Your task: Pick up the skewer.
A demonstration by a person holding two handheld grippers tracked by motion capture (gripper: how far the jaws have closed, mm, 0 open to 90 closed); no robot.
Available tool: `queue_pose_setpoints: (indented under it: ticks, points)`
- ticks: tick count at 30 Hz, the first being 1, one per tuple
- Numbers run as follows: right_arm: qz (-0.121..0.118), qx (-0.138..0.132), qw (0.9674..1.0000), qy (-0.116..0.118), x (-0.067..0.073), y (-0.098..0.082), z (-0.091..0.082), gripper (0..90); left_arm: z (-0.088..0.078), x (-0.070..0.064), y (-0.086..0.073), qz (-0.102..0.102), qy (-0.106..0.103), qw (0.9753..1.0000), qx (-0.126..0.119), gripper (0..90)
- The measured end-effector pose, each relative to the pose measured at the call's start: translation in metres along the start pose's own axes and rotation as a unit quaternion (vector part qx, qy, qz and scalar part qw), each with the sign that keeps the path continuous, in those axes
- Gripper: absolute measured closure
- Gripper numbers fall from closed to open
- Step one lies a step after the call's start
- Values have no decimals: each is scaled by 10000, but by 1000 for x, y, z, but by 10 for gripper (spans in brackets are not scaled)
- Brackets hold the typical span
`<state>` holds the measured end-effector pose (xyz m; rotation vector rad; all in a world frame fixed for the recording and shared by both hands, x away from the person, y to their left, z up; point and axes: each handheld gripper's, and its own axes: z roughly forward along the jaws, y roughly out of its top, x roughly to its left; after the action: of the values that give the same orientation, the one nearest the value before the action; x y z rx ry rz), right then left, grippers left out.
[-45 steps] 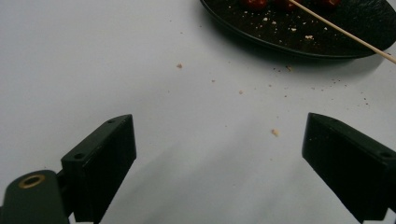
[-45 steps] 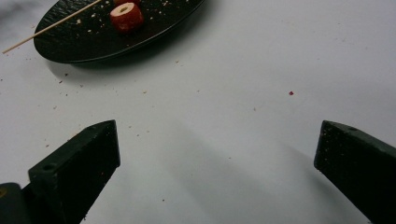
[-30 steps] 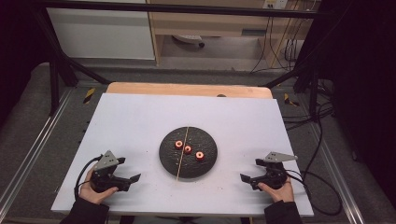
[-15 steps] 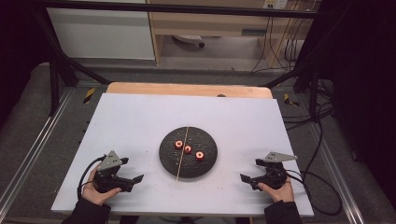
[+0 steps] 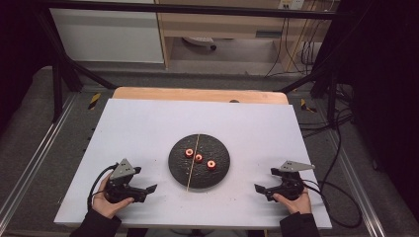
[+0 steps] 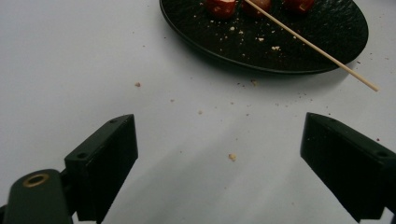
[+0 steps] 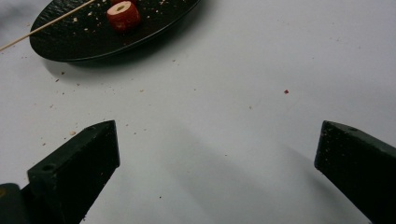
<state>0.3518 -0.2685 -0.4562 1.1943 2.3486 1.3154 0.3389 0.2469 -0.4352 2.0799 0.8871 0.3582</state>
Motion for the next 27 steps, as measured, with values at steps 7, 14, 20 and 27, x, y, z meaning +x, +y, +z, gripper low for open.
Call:
queue_pose_setpoints:
  ticks: [7, 14, 20, 27]
  points:
    - [14, 35, 10000, -4, 0, 0, 0, 6, 5, -6, 10, -35, -59, 10000, 26, 139]
    - [19, 38, 10000, -5, 0, 0, 0, 7, 6, -11, 20, -18, -90, 10000, -28, 193]
    - [19, 42, 10000, -2, 0, 0, 0, 8, 7, -17, 31, 51, -177, 9998, -81, 262]
    - [21, 53, 10000, 5, 0, 0, 0, 8, 16, -28, 45, 88, -277, 9996, -30, 383]
